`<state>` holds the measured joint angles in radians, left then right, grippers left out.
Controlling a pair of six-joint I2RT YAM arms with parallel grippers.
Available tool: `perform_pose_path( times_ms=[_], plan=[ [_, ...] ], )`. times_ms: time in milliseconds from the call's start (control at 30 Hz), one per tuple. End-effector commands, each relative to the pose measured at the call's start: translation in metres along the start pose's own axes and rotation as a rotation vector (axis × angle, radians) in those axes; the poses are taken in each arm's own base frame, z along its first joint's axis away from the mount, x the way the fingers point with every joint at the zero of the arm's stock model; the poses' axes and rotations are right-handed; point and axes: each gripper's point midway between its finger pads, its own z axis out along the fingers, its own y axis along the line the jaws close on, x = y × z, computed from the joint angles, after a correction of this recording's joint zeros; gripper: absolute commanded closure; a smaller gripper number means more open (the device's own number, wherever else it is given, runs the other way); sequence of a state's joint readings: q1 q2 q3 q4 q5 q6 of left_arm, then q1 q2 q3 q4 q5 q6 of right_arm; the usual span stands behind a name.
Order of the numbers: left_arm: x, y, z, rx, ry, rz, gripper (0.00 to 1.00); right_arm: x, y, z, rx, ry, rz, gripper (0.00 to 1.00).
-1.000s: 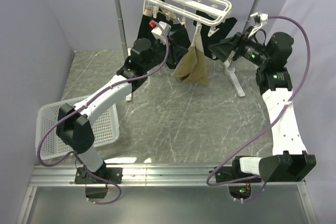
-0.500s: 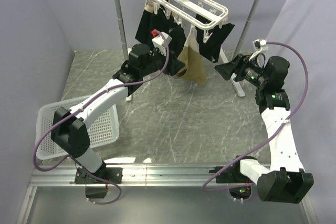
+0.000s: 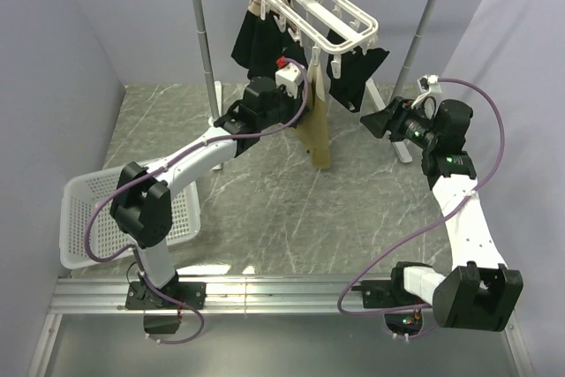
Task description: Clip the underwear to the hanger
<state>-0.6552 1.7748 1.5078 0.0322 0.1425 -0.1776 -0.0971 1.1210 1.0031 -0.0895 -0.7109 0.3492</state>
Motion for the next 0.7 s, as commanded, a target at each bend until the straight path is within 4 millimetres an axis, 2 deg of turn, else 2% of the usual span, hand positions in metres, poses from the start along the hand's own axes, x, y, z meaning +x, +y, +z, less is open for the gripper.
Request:
perform_pose_path(
  times_ms=[0, 67, 100, 200, 300, 333, 400, 467, 567, 667],
  plan=[
    [-0.043, 0.007, -0.014, -0.055, -0.078, 0.07, 1.0, -0.006, -0.006, 0.005, -0.01, -0.037, -0.03, 0.31],
    [-0.049, 0.005, -0.027, -0.045, -0.091, 0.096, 1.0, 0.004, -0.01, 0.008, -0.012, -0.014, -0.015, 0.34],
    [-0.047, 0.004, -0.032, -0.043, -0.077, 0.105, 1.0, 0.001, -0.009, 0.008, -0.019, -0.032, -0.031, 0.35],
    [-0.058, -0.001, -0.053, -0.02, -0.091, 0.141, 1.0, 0.007, -0.013, 0.013, -0.032, -0.031, -0.034, 0.37],
    [-0.058, -0.006, -0.066, 0.042, -0.072, 0.216, 1.0, 0.016, -0.02, 0.018, -0.039, -0.036, -0.034, 0.38],
    [-0.067, -0.011, -0.076, 0.071, -0.083, 0.244, 1.0, 0.018, -0.021, 0.019, -0.046, -0.034, -0.015, 0.38],
    [-0.063, -0.019, -0.087, 0.156, -0.046, 0.322, 1.0, 0.024, -0.025, 0.026, -0.064, -0.027, 0.022, 0.38],
    [-0.074, -0.022, -0.098, 0.188, -0.048, 0.393, 1.0, 0.029, -0.031, 0.034, -0.067, -0.019, 0.092, 0.38],
    [-0.084, -0.029, -0.114, 0.237, -0.048, 0.436, 1.0, 0.034, -0.037, 0.044, -0.077, -0.017, 0.181, 0.35],
    [-0.095, -0.037, -0.131, 0.274, -0.075, 0.474, 1.0, 0.042, -0.038, 0.055, -0.114, -0.002, 0.294, 0.23]
  ],
)
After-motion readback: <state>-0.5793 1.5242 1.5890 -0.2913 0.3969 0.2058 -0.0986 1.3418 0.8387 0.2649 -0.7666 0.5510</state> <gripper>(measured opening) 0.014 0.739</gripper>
